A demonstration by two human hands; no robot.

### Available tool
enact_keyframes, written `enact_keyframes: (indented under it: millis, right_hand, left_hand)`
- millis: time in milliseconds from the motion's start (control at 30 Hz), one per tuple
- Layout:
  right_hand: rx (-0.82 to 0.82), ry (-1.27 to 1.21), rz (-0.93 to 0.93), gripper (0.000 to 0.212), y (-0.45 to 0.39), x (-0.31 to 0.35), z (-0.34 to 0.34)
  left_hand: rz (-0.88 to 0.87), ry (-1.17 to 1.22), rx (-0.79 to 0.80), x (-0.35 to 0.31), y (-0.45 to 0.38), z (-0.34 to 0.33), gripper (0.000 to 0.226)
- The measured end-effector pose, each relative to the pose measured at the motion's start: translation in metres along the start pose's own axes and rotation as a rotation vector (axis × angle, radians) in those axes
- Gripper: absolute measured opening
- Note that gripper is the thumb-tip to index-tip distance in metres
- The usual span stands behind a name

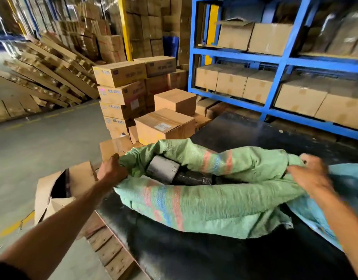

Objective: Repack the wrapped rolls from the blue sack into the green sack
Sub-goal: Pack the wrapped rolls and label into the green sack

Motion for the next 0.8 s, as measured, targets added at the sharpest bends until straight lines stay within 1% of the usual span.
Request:
enact_keyframes:
  millis: [33,100,133,167,200,233,267,300,333,400,433,467,500,533,567,633,667,700,733,767,800]
  right_hand:
    - [0.005,0.016,0.031,0.018,0.002,0.009,0.012]
    - [0.105,-0.041,0.023,0.025,0.014,0.023,0.023]
    - [0.187,-0.156,-0.035,0.026,0.025,0.027,0.021]
    - [0.308,-0.312,-0.120,0.036,0.039,0.029,0.016]
    - [0.435,-0.478,-0.205,0.046,0.049,0.025,0.006]
    - [0.535,-0.618,-0.279,0.051,0.061,0.025,-0.003]
    - [0.591,-0.743,-0.331,0.045,0.071,0.026,-0.012]
    - [0.613,-0.830,-0.347,0.033,0.080,0.027,-0.020]
    - [0.588,-0.871,-0.359,0.021,0.087,0.024,-0.028]
    - [0.571,-0.820,-0.403,0.026,0.102,0.017,-0.047]
    - [0.587,-0.786,-0.435,0.026,0.109,0.013,-0.056]
    - [0.605,-0.740,-0.444,0.024,0.117,0.017,-0.064]
    - [0.587,-0.674,-0.435,0.023,0.122,0.020,-0.069]
    - [0.535,-0.586,-0.395,0.021,0.123,0.026,-0.071]
    - [0.435,-0.454,-0.319,0.018,0.122,0.038,-0.067]
    - [0.137,-0.184,-0.118,0.016,0.114,0.067,-0.042]
    - [-0.031,-0.081,-0.034,0.017,0.109,0.079,-0.023]
    - [-0.189,-0.003,0.017,0.017,0.105,0.087,-0.002]
    - [-0.330,0.051,0.038,0.020,0.105,0.092,0.019]
    - [-0.426,0.086,0.024,0.024,0.105,0.088,0.038]
    - [-0.471,0.106,-0.024,0.027,0.107,0.083,0.053]
  left_hand:
    - [-0.011,0.024,0.028,-0.010,-0.006,0.004,0.038]
    - [0.019,0.143,0.181,-0.022,-0.017,0.005,0.032]
    - [0.076,0.269,0.316,-0.021,-0.019,0.002,0.025]
    - [0.138,0.440,0.460,-0.018,-0.020,-0.003,0.022]
    - [0.195,0.613,0.580,-0.012,-0.020,-0.006,0.025]
    - [0.226,0.751,0.664,-0.004,-0.021,-0.008,0.032]
    - [0.247,0.831,0.719,0.005,-0.020,-0.009,0.039]
    - [0.252,0.883,0.764,0.016,-0.024,-0.012,0.043]
    - [0.254,0.897,0.811,0.023,-0.022,-0.013,0.047]
    - [0.200,0.803,0.815,0.024,-0.023,-0.011,0.052]
    - [0.125,0.714,0.760,0.020,-0.027,-0.008,0.052]
    - [0.031,0.599,0.647,0.013,-0.032,-0.001,0.049]
    - [-0.074,0.515,0.495,0.002,-0.036,0.008,0.044]
    - [-0.183,0.465,0.378,-0.014,-0.034,0.017,0.038]
    - [-0.301,0.467,0.303,-0.028,-0.033,0.025,0.034]
    - [-0.523,0.452,0.136,-0.051,-0.029,0.038,0.029]
    - [-0.585,0.429,0.059,-0.055,-0.030,0.046,0.032]
    - [-0.588,0.403,-0.014,-0.051,-0.041,0.049,0.036]
    - [-0.551,0.401,-0.048,-0.044,-0.056,0.051,0.038]
    - [-0.477,0.387,-0.037,-0.034,-0.070,0.051,0.039]
    - [-0.406,0.358,0.001,-0.026,-0.082,0.049,0.036]
Point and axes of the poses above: each hand's wrist, its own y-axis away from the middle knuckle, its own z-axis out of the back of the hand, x = y × z, the point moved 4 cm from there along -y, towards the middle knuckle, and after that the axes turned 4 degrees about x, right-handed, at the moved point
